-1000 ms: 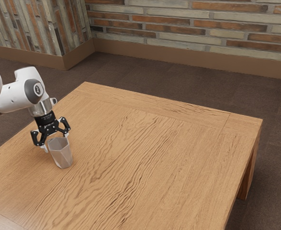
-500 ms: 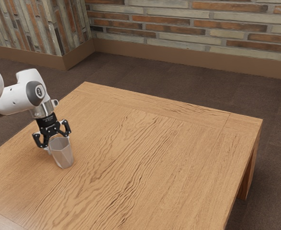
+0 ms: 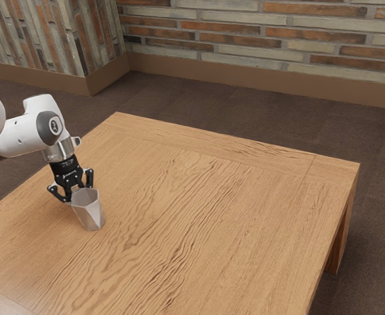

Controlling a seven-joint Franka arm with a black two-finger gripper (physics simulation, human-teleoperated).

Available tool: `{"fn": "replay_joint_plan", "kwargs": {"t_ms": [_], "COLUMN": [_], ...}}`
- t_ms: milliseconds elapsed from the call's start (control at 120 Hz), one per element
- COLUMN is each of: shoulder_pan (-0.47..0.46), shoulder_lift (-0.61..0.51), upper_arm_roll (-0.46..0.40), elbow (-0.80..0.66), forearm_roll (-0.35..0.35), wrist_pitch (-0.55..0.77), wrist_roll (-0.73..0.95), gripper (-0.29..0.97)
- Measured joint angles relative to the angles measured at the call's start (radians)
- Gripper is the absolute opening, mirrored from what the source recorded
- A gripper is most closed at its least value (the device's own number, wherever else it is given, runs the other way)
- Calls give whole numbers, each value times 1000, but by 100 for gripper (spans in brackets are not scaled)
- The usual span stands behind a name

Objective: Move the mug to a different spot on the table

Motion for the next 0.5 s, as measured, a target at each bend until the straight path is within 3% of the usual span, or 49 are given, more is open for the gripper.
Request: {"fn": "replay_joint_plan", "kwargs": {"t_ms": [317, 500], "shoulder_pan": [1, 13], "shoulder_lift": [-11, -18], "upper_arm_roll": [-2, 6], "elbow": [1, 3], "forearm_roll": [-7, -76], "wrist_pitch": [-39, -120], "wrist_roll": [-14, -26], "gripper": [12, 10]}}
